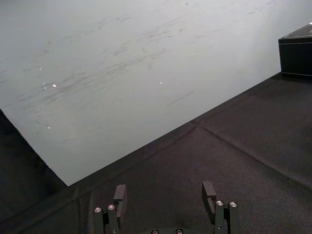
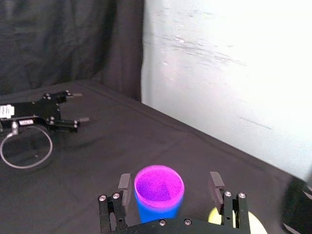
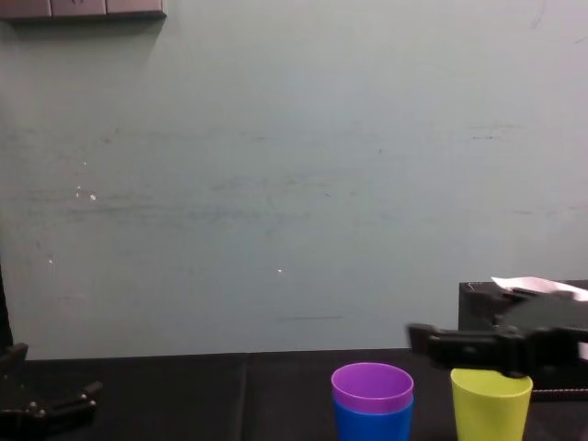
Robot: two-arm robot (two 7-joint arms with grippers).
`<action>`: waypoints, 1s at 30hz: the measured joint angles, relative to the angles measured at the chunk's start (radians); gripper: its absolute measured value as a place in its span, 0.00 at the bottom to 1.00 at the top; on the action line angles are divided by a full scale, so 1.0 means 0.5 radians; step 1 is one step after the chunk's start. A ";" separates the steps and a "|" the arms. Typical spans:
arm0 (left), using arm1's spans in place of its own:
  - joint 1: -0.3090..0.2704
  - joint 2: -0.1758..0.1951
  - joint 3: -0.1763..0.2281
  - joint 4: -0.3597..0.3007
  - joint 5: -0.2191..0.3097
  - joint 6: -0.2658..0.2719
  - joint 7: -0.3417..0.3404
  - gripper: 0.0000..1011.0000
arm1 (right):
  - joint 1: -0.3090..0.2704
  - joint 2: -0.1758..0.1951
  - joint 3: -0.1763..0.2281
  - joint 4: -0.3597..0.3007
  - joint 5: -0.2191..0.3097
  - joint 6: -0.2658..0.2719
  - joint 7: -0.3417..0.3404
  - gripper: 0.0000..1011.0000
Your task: Stack the three plastic cups sequentially using one hand.
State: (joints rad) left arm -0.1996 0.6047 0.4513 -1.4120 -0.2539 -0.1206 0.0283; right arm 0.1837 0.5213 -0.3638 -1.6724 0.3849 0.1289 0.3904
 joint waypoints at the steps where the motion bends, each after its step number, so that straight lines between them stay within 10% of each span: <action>1: 0.000 0.000 0.000 0.000 0.000 0.000 0.000 1.00 | -0.038 0.013 0.021 -0.026 0.005 -0.004 -0.013 0.99; 12: 0.000 0.000 0.000 0.000 0.000 0.000 0.000 1.00 | -0.446 0.074 0.255 -0.144 0.051 -0.090 -0.130 0.99; 30: 0.000 0.000 0.000 0.000 0.000 0.000 0.000 1.00 | -0.361 -0.090 0.251 0.153 -0.048 -0.109 -0.130 0.99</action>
State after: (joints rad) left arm -0.1996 0.6047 0.4513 -1.4120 -0.2539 -0.1206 0.0283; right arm 0.0030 0.4763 -0.2384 -1.5960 0.3607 0.0745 0.3256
